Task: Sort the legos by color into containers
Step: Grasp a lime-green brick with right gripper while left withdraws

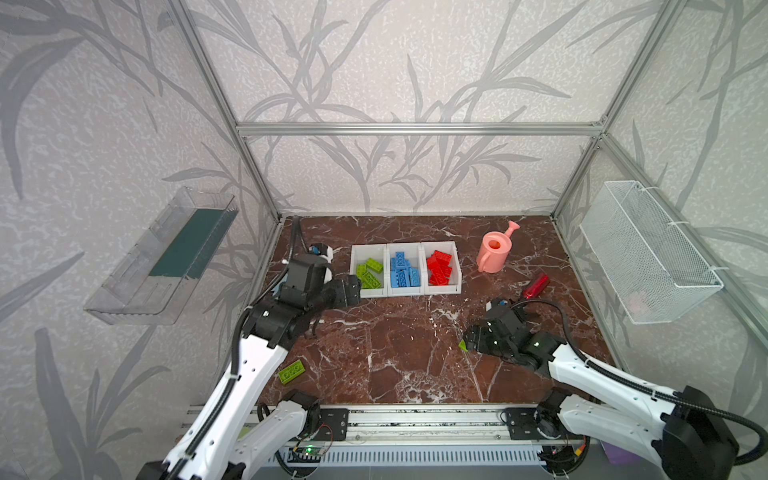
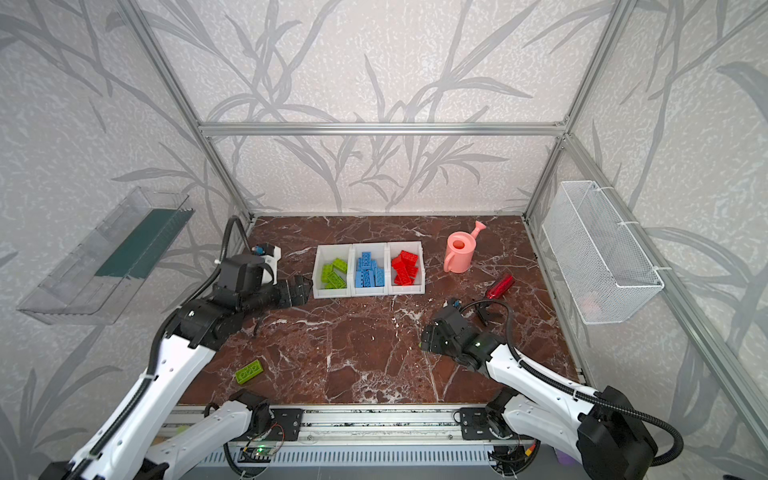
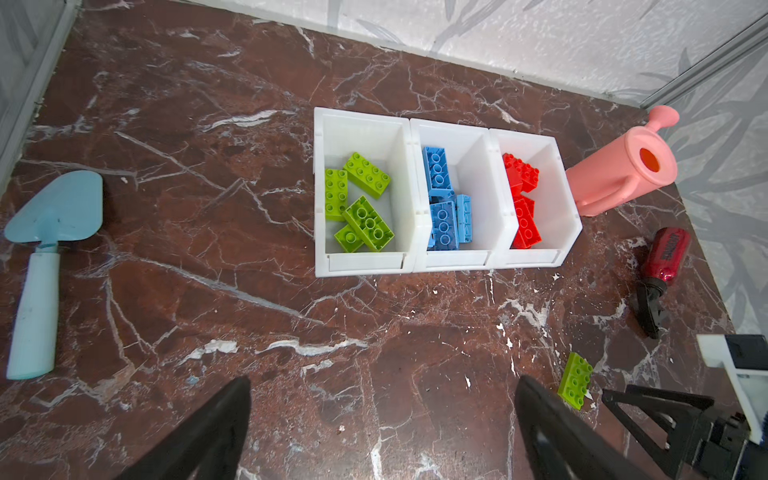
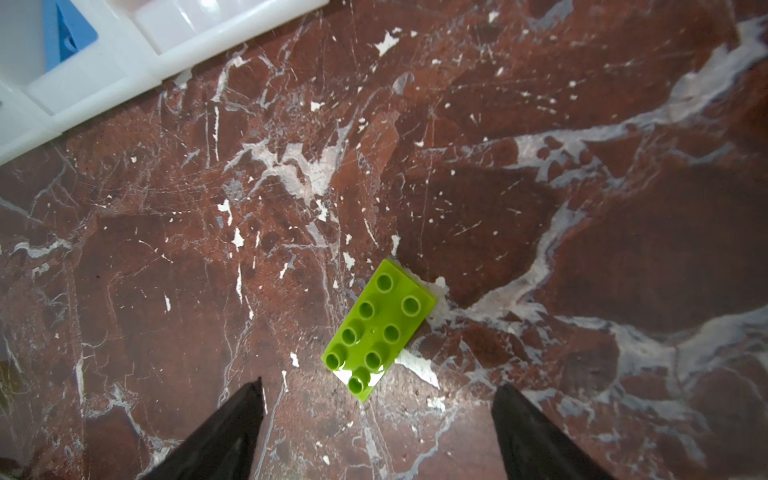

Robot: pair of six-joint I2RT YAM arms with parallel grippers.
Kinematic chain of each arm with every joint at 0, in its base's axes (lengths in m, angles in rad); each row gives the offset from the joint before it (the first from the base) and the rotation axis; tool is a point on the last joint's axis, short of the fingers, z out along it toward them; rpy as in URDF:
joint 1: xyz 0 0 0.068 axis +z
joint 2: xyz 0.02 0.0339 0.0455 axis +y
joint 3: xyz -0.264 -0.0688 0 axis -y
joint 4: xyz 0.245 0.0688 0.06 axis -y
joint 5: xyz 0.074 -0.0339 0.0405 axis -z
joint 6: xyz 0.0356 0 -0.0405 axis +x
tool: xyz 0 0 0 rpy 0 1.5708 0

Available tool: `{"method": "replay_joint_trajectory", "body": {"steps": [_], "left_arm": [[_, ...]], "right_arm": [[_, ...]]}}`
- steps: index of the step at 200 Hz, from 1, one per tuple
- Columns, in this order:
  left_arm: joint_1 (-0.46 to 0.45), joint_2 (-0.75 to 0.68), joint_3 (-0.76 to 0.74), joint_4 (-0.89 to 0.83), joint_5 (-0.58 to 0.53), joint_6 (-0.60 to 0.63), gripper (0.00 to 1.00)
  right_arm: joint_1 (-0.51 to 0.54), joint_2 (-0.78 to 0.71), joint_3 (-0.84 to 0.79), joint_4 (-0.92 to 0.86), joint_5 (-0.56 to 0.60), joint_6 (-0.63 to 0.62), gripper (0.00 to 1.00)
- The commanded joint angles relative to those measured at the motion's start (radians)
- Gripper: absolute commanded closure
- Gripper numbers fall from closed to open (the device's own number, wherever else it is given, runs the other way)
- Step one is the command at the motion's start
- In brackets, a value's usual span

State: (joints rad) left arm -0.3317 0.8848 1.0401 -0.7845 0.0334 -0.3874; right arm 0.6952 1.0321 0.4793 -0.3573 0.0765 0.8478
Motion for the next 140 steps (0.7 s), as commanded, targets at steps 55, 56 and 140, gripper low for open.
{"method": "replay_joint_trajectory", "body": {"steps": [55, 56, 140], "left_arm": [[0.0, -0.173, -0.165, -0.013, -0.085, 0.036, 0.02], [-0.001, -0.174, -0.166, -0.012, -0.085, 0.036, 0.02], [-0.001, -0.205, -0.176, -0.01, -0.081, 0.051, 0.02]], "right_arm": [[0.051, 0.273, 0.088, 0.068, -0.036, 0.087, 0.16], [0.053, 0.274, 0.09, 0.068, -0.035, 0.086, 0.16], [0.151, 0.508, 0.267, -0.061, 0.113, 0.004, 0.34]]}}
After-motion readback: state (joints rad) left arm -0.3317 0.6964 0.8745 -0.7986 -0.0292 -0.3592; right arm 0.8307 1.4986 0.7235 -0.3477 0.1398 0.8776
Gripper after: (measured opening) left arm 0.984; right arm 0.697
